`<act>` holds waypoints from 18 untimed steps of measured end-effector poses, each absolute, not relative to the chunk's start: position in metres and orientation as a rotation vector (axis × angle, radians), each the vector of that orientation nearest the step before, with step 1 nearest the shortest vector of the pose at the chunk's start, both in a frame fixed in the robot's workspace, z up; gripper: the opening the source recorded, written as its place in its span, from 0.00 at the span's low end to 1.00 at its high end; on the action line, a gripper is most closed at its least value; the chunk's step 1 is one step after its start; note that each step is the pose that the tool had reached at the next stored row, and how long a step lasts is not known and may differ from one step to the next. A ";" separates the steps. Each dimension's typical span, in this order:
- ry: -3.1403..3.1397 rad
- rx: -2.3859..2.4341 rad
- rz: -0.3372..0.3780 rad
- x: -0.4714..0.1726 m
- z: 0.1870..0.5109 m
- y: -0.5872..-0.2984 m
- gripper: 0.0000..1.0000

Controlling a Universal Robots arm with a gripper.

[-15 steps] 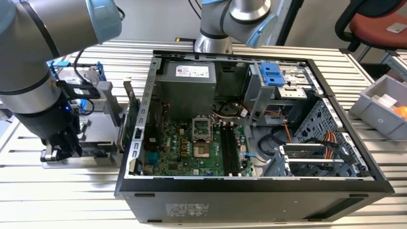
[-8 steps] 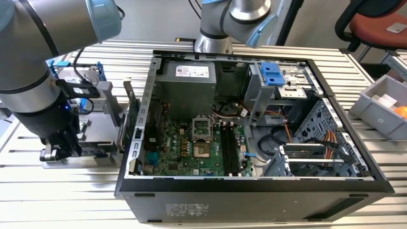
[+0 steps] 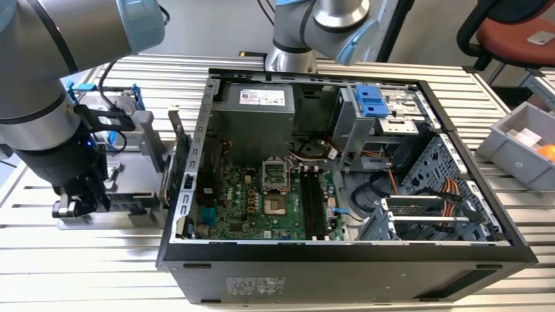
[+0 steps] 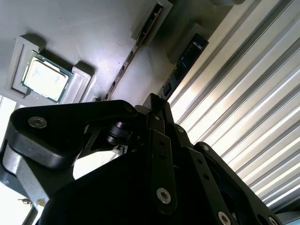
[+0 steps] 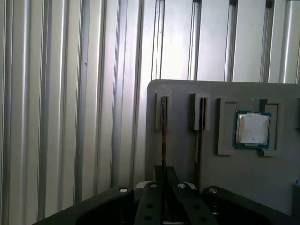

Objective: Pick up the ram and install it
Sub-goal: 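Pick up the ram and move it above insertion slot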

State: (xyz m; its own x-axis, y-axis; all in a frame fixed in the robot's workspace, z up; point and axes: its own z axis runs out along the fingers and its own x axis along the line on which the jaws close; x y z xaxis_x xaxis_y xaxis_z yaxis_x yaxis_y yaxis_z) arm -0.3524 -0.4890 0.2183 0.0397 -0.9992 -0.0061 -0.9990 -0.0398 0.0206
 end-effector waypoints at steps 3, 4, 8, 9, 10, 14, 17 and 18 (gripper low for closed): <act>-2.169 2.257 -0.029 -0.352 0.220 -0.489 0.00; -2.169 2.257 -0.029 -0.352 0.221 -0.489 0.00; -2.169 2.257 -0.029 -0.352 0.225 -0.489 0.00; -2.169 2.258 -0.029 -0.352 0.225 -0.489 0.00; -2.169 2.257 -0.029 -0.352 0.226 -0.489 0.00; -2.169 2.258 -0.029 -0.352 0.229 -0.489 0.00; -2.169 2.257 -0.029 -0.352 0.231 -0.489 0.00; -2.169 2.257 -0.029 -0.352 0.231 -0.489 0.00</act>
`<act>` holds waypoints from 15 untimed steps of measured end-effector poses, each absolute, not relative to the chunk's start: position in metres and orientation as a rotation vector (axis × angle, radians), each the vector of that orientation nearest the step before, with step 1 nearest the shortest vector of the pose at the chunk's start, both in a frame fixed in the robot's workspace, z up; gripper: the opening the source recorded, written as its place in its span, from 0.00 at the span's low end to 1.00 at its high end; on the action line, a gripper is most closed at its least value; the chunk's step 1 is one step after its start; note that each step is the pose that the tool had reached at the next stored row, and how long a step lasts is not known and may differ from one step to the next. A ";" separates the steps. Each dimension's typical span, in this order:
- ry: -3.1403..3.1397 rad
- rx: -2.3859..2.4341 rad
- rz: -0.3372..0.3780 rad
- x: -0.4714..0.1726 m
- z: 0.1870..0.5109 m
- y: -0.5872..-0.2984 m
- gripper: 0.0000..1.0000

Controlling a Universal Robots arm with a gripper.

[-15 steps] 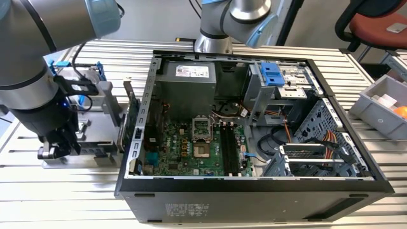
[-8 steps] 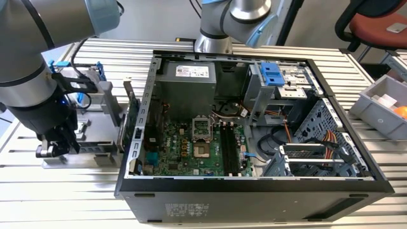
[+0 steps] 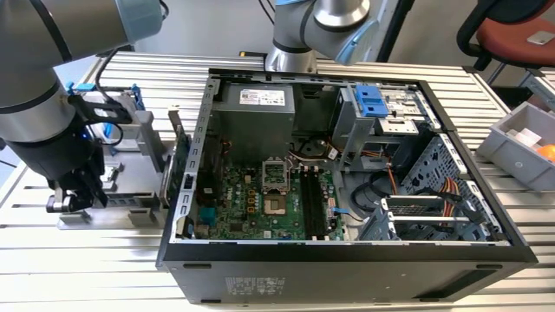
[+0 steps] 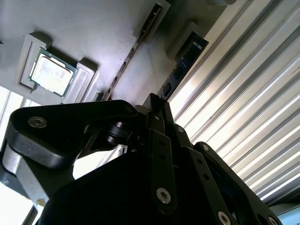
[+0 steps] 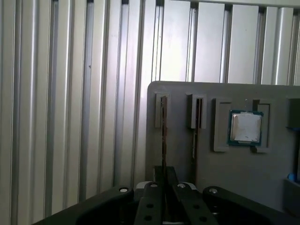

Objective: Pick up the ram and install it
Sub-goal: 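Pick up the ram and move it above insertion slot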

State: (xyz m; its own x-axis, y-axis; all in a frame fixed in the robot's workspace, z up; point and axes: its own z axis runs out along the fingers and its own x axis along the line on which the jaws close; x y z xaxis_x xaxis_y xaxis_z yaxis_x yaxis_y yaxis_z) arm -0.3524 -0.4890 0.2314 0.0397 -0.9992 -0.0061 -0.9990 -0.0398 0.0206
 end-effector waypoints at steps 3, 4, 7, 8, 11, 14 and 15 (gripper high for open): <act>-2.169 2.258 -0.029 -0.352 0.233 -0.489 0.00; -2.169 2.257 -0.029 -0.352 0.233 -0.489 0.00; -2.169 2.257 -0.029 -0.352 0.235 -0.489 0.00; -2.169 2.258 -0.029 -0.352 0.236 -0.489 0.00; -2.169 2.257 -0.029 -0.352 0.237 -0.489 0.00; -2.169 2.258 -0.029 -0.352 0.239 -0.489 0.00; -2.169 2.257 -0.029 -0.352 0.239 -0.489 0.00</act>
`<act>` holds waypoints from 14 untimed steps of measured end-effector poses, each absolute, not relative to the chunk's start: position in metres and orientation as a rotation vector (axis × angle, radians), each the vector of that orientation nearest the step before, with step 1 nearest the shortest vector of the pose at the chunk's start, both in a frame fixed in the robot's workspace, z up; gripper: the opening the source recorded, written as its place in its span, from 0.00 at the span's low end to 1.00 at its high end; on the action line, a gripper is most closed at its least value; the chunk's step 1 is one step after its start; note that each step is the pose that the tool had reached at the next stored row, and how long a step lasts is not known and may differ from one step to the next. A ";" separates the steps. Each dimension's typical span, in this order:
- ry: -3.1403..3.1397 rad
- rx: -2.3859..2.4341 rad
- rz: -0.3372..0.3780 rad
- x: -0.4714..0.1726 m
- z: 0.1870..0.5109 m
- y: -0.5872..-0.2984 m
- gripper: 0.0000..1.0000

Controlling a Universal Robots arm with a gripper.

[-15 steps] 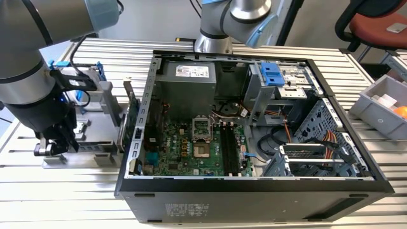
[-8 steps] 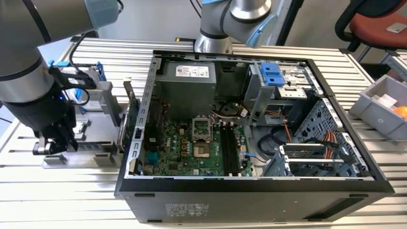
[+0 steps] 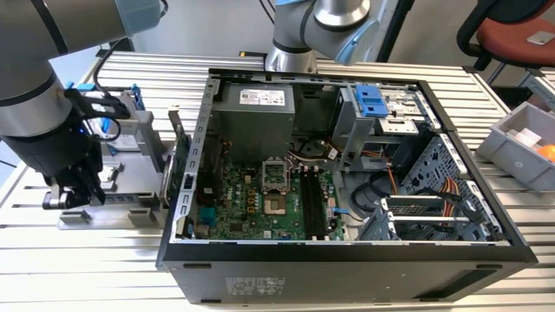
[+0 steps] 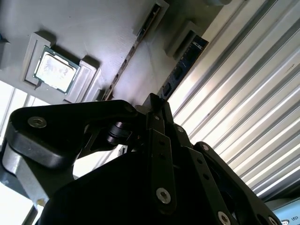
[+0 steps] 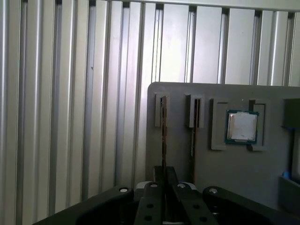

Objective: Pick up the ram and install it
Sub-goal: 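Pick up the ram and move it above insertion slot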

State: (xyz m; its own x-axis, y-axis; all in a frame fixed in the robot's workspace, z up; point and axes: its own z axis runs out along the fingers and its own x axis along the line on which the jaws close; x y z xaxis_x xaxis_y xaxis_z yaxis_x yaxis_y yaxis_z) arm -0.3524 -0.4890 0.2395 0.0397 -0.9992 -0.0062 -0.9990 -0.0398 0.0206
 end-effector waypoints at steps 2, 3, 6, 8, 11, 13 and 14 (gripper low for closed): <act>-2.169 2.257 -0.029 -0.352 0.241 -0.489 0.00; -2.169 2.258 -0.029 -0.352 0.241 -0.489 0.00; -2.169 2.257 -0.029 -0.352 0.243 -0.489 0.00; -2.169 2.257 -0.029 -0.352 0.244 -0.489 0.00; -2.169 2.257 -0.029 -0.352 0.245 -0.489 0.00; -2.169 2.257 -0.029 -0.352 0.247 -0.489 0.00; -2.169 2.257 -0.029 -0.352 0.247 -0.489 0.00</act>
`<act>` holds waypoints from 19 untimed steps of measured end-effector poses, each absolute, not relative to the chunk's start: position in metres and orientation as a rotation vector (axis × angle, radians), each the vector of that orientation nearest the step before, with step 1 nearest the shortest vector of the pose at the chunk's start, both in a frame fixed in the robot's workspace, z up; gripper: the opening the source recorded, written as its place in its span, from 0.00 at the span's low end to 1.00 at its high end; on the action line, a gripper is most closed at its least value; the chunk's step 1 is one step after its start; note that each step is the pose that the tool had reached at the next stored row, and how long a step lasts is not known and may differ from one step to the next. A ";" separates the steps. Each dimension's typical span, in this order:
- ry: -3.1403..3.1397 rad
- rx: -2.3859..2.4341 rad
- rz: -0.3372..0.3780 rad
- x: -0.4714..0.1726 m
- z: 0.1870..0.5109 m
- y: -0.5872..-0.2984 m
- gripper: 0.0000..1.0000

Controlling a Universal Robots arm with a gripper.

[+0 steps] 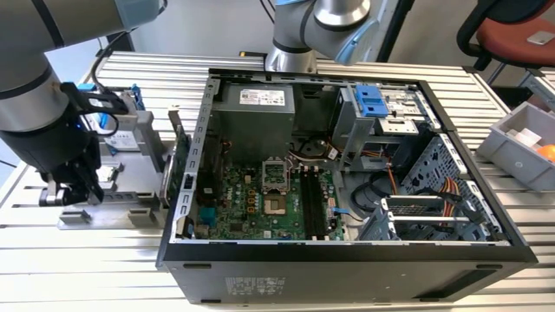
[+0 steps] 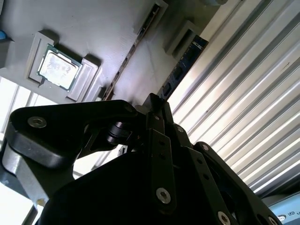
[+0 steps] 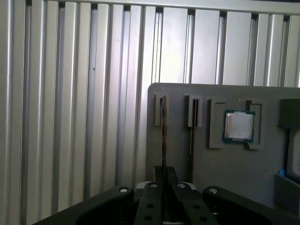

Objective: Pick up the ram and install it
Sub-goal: 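Pick up the ram and move it above insertion slot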

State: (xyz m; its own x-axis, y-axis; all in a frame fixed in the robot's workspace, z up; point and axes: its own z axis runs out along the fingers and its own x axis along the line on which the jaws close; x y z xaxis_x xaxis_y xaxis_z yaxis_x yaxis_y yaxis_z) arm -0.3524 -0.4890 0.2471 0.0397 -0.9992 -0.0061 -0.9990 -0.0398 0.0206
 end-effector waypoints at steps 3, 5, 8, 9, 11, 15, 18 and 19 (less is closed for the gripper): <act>-2.169 2.257 -0.029 -0.352 0.249 -0.489 0.00; -2.169 2.257 -0.029 -0.352 0.250 -0.489 0.00; -2.169 2.258 -0.029 -0.352 0.251 -0.489 0.00; -2.169 2.258 -0.029 -0.352 0.252 -0.489 0.00; -2.169 2.257 -0.029 -0.352 0.253 -0.489 0.00; -2.169 2.258 -0.029 -0.352 0.255 -0.489 0.00; -2.169 2.257 -0.029 -0.352 0.257 -0.489 0.00; -2.169 2.257 -0.029 -0.352 0.258 -0.489 0.00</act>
State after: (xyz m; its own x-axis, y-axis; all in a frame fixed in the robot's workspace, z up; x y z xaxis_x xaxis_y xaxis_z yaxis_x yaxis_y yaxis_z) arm -0.3524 -0.4890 0.2577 0.0397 -0.9992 -0.0061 -0.9990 -0.0398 0.0205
